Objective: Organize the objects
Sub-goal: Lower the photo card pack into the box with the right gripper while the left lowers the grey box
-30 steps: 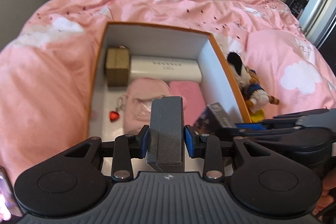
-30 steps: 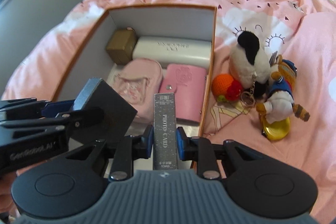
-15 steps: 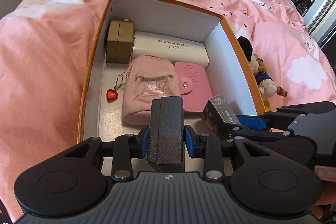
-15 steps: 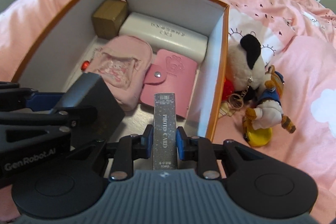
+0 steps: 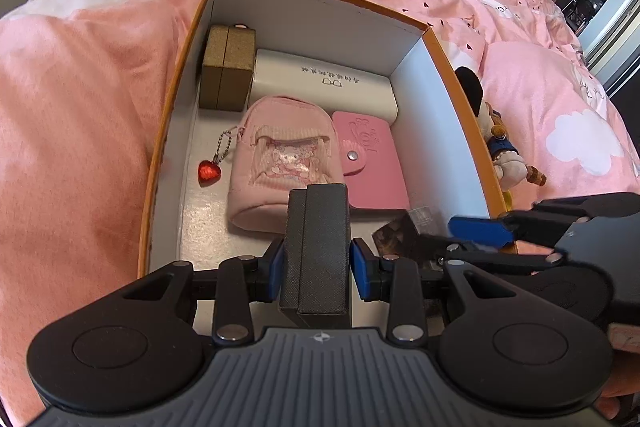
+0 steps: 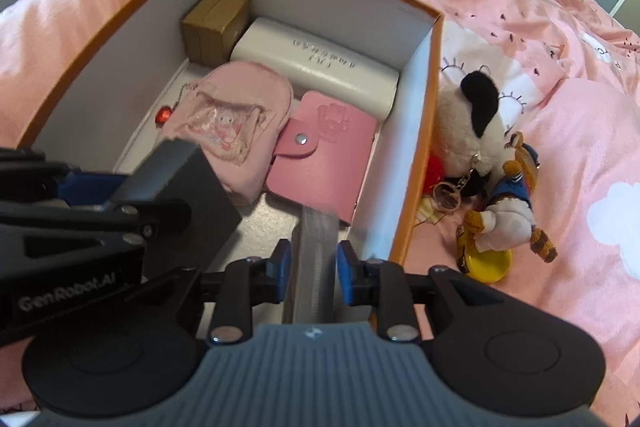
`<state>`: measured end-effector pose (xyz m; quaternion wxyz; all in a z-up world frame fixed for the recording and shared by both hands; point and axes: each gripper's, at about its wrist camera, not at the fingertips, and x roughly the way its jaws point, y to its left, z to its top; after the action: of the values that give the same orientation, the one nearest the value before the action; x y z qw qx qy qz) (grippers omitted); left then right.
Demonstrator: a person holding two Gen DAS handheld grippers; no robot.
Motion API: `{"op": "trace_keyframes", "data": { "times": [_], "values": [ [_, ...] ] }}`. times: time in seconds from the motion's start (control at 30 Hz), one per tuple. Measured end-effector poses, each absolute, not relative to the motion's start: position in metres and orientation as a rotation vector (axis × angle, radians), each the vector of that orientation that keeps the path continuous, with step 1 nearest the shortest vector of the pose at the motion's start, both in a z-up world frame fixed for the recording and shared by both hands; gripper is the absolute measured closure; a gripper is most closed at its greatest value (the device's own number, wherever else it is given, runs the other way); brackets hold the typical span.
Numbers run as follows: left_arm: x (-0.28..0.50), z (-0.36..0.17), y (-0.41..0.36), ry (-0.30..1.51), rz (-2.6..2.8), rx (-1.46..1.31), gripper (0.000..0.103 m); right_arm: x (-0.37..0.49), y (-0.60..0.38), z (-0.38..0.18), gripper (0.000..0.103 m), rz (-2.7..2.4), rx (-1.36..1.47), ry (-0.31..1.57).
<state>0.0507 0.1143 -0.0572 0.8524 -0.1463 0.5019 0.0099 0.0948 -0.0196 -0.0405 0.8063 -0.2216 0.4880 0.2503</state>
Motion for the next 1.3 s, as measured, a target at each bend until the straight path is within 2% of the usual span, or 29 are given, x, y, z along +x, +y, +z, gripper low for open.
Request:
{"op": "trace_keyframes", "data": {
  "times": [0.3, 0.47, 0.67, 1.07, 1.3],
  "values": [
    [0.053, -0.062, 0.106, 1.077, -0.006, -0.303, 0.064, 0.096, -0.048, -0.001, 0.067, 0.566, -0.337, 0.928],
    [0.061, -0.066, 0.088, 1.095, 0.019, -0.259, 0.064, 0.105, -0.079, 0.015, 0.061, 0.473, -0.222, 0.822],
    [0.075, -0.072, 0.064, 1.110, 0.024, -0.209, 0.064, 0.122, -0.106, -0.004, 0.061, 0.423, -0.095, 0.908],
    [0.083, -0.078, 0.053, 1.104, -0.027, -0.238, 0.066, 0.124, -0.117, -0.020, 0.061, 0.474, -0.038, 0.956],
    [0.083, -0.078, 0.053, 1.106, -0.101, -0.290, 0.059, 0.125, -0.117, -0.023, 0.062, 0.482, -0.037, 0.966]
  ]
}}
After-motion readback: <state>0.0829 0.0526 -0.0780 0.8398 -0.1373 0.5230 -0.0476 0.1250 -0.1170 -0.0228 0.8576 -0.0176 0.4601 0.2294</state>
